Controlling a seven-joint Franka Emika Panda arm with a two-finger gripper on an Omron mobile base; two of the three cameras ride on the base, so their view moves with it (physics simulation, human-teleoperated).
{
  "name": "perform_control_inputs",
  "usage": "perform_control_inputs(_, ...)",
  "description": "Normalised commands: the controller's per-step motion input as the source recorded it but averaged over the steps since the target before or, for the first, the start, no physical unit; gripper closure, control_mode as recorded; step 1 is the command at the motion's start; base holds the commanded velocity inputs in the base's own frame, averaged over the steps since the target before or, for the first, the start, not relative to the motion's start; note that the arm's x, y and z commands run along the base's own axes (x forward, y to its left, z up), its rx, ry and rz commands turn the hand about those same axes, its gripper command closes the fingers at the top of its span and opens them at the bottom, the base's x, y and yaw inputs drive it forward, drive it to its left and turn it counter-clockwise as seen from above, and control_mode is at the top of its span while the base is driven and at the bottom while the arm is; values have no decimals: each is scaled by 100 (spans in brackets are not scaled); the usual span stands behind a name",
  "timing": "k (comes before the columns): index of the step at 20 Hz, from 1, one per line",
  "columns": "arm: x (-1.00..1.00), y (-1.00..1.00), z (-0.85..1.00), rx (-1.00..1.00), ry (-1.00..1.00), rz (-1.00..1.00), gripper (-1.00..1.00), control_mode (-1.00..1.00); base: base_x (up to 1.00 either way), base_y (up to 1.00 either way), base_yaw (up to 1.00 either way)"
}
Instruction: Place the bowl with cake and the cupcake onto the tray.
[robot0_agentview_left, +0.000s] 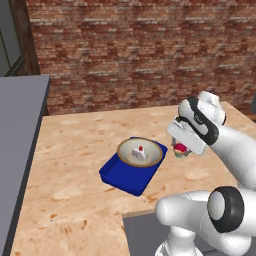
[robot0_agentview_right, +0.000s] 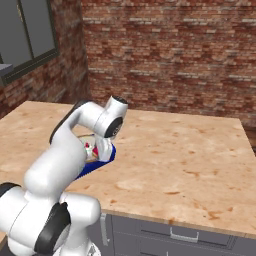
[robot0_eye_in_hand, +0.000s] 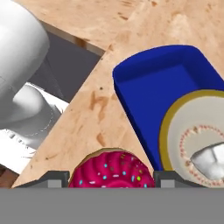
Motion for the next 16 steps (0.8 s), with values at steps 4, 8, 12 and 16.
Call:
perform_control_inputs(4,-47,46,19,0,0,0,100,-100,0,0,0)
perform_control_inputs(8,-34,49,12,0,1,0,100,-100,0,0,0)
perform_control_inputs(12,-20,52,2,0,0,-6,100,-100,0,0,0)
perform_control_inputs(16,-5,48,0,0,0,-13,100,-100,0,0,0)
